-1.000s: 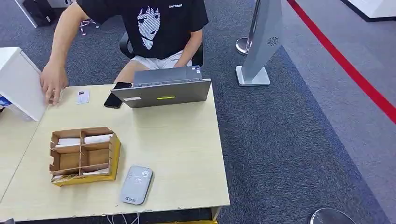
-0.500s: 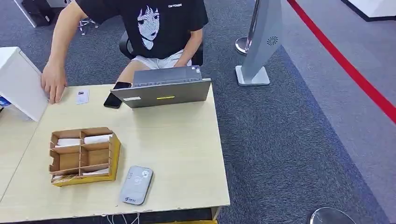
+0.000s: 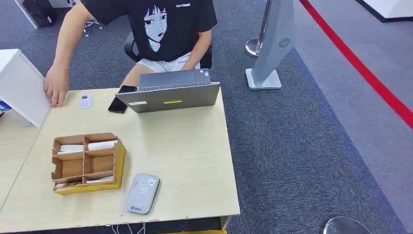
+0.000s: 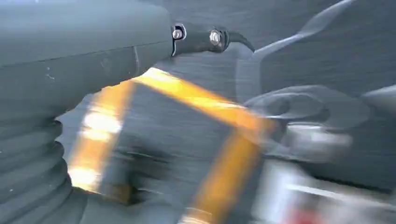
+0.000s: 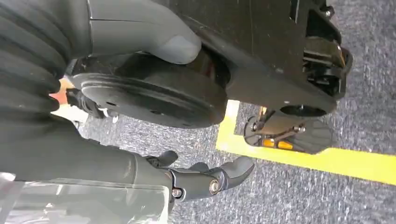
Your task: Pass the card to the sensor for recognition and then transmit it.
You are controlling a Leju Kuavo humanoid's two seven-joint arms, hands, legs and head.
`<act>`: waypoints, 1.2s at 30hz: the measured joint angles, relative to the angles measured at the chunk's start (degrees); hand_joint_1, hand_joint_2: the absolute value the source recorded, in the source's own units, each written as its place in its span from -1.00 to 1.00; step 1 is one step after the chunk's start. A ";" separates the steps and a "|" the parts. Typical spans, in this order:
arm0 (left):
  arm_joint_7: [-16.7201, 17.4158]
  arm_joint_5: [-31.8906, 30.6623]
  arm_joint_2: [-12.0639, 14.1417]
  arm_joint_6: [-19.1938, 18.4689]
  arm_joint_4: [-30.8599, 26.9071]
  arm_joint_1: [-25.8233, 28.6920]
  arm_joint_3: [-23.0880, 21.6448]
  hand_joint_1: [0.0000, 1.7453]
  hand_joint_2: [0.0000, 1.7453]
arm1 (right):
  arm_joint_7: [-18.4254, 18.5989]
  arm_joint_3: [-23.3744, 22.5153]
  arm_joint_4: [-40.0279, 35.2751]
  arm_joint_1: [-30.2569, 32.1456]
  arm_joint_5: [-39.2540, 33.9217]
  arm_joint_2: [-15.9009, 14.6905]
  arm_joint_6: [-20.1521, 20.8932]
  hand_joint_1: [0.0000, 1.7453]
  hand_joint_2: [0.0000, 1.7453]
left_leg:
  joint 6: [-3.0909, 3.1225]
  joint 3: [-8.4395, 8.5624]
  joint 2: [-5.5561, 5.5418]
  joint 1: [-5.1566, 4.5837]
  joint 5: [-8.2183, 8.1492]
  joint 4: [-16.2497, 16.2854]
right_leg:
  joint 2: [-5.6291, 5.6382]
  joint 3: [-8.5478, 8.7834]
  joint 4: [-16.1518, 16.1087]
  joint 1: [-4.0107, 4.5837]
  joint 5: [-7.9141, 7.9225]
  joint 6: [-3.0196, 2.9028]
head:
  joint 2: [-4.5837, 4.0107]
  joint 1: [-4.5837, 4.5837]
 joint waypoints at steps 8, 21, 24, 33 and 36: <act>30.24 -12.58 -3.91 4.95 4.98 0.27 -10.47 1.00 1.00 | 0.61 -0.04 -0.02 -0.18 1.12 -0.28 1.94 -0.88 1.00 | 0.01 -0.01 0.01 0.00 -0.01 0.01 | 0.00 0.00 -0.02 0.00 0.01 0.01 | 0.00 0.02; 19.69 -4.26 -1.14 7.49 5.31 1.84 -22.68 -1.00 1.00 | -0.15 1.13 -1.59 1.33 -1.83 -1.53 0.72 -1.00 1.00 | -0.01 0.01 0.01 0.07 0.00 0.01 | 0.00 -0.02 0.04 0.05 -0.03 -0.05 | 0.00 0.00; 19.69 -4.26 -1.14 7.49 5.31 1.84 -22.68 -1.00 1.00 | -0.15 1.13 -1.59 1.33 -1.83 -1.53 0.72 -1.00 1.00 | -0.01 0.01 0.01 0.07 0.00 0.01 | 0.00 -0.02 0.04 0.05 -0.03 -0.05 | 0.00 0.00; 19.69 -3.34 -0.92 7.42 5.29 2.05 -23.68 -1.00 1.00 | -0.28 1.33 -1.81 1.52 -2.31 -1.66 0.85 -1.00 1.00 | -0.01 0.02 0.01 0.06 0.00 0.01 | 0.00 -0.02 0.03 0.04 -0.03 -0.04 | 0.02 0.00; 19.90 1.29 0.22 6.39 5.02 3.13 -28.68 -1.00 1.00 | -1.18 2.43 -2.95 2.75 -4.64 -2.30 1.09 -1.00 1.00 | 0.02 0.00 0.01 0.03 -0.02 0.01 | -0.02 -0.04 0.01 0.02 -0.04 -0.02 | 0.00 0.02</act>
